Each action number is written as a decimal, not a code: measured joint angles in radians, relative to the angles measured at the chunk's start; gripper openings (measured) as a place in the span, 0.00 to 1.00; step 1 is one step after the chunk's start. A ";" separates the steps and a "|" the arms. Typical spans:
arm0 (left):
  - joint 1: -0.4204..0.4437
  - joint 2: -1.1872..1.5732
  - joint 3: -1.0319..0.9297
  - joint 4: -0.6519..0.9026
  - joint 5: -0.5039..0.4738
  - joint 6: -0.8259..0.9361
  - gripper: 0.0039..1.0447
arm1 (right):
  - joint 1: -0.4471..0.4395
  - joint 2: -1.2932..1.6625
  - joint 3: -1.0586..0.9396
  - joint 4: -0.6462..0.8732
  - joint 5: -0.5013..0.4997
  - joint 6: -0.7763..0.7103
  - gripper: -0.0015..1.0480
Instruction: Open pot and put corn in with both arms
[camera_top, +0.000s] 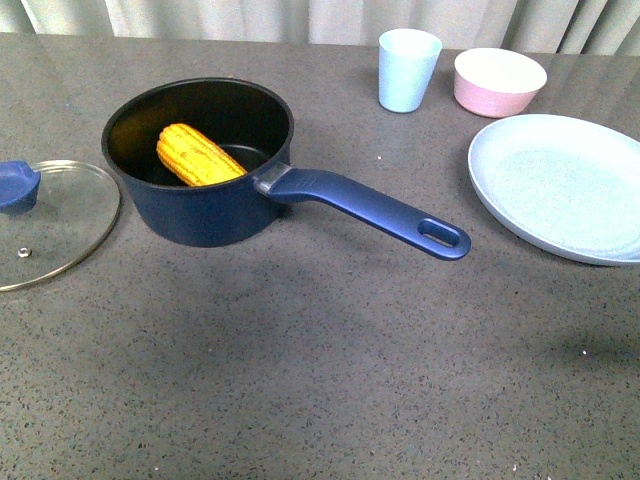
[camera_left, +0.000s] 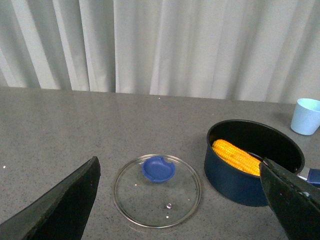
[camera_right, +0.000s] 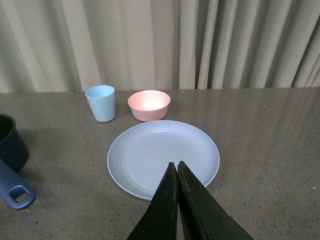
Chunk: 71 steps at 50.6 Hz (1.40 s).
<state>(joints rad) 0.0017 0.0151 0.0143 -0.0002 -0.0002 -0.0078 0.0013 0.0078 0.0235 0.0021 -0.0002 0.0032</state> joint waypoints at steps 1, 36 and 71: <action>0.000 0.000 0.000 0.000 0.000 0.000 0.92 | 0.000 0.000 0.000 0.000 0.000 0.000 0.02; 0.000 0.000 0.000 0.000 0.000 0.000 0.92 | 0.000 -0.002 0.000 0.000 0.000 -0.001 0.84; 0.000 0.000 0.000 0.000 0.000 0.000 0.92 | 0.000 -0.002 0.000 0.000 0.000 -0.001 0.91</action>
<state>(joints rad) 0.0017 0.0151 0.0143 -0.0002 -0.0002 -0.0078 0.0013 0.0063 0.0235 0.0017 -0.0002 0.0025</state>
